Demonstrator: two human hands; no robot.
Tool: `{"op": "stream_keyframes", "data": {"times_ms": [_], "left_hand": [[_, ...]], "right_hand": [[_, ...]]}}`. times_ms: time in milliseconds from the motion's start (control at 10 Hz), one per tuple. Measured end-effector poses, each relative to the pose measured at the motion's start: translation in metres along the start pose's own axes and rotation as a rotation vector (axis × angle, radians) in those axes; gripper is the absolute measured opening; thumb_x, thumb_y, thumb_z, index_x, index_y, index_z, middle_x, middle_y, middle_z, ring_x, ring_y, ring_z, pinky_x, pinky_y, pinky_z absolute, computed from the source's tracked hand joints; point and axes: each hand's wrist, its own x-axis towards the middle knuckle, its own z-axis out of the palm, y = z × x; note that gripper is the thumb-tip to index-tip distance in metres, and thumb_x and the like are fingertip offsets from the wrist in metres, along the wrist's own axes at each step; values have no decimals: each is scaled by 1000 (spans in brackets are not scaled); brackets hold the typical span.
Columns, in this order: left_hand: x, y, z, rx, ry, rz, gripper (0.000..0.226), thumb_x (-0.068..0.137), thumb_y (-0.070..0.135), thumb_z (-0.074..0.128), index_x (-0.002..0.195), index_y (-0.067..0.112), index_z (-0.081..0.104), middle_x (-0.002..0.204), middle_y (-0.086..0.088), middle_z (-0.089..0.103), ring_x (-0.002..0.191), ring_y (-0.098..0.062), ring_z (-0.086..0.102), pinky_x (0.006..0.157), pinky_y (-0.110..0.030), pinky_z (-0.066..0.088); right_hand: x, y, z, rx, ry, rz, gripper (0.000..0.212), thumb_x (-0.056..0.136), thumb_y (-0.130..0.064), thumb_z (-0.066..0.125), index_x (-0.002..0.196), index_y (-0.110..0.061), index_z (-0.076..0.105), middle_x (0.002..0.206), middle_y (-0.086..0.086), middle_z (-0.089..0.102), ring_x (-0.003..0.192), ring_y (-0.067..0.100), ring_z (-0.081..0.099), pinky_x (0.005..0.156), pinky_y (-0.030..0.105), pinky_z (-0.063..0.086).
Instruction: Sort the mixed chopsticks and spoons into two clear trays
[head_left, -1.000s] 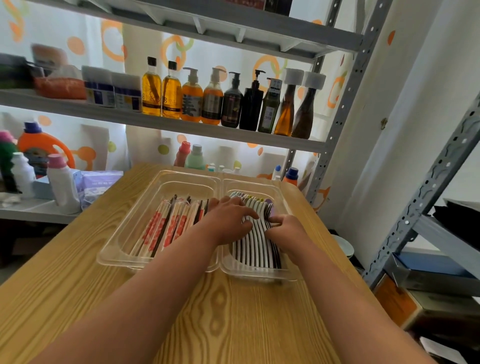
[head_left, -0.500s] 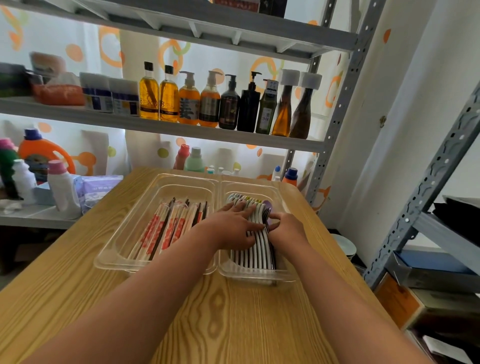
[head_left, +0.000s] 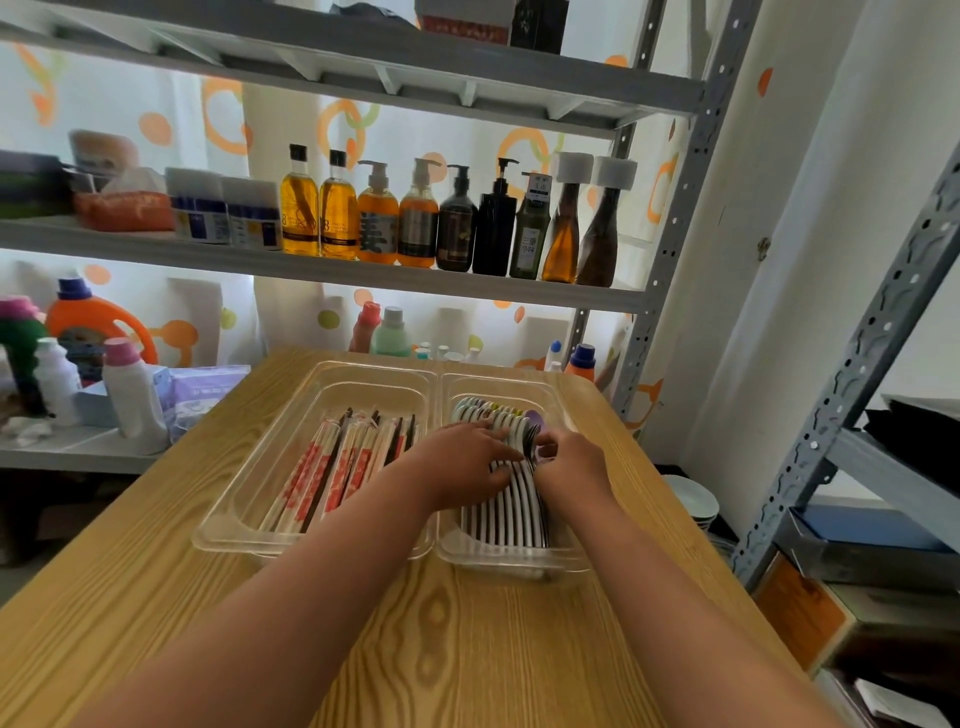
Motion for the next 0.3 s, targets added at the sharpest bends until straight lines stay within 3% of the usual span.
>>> {"op": "stream_keyframes", "data": {"times_ms": [100,200,300], "left_hand": [[-8,2,-4,-141,295,-17,34,96,26,47,129,26,57,134,4,56,125,-14,49,107,-34,37],[-11,1,-9,-179,536,-63,27,94,23,51,118,21,63,118,2,65,108,-14,58,93,-29,44],[-13,3,-17,-177,657,-92,24,93,20,54,114,17,64,115,0,66,105,-18,59,90,-29,42]], "right_hand": [[-2,-2,0,26,70,-76,23,92,-4,48,109,-6,63,104,11,66,91,19,59,71,20,38],[-4,-3,0,35,141,-173,22,92,-2,47,98,-5,68,96,10,67,80,14,56,61,13,38],[-7,-7,-6,34,175,-207,22,92,-5,48,90,-7,70,87,9,69,74,14,58,62,12,41]]}}
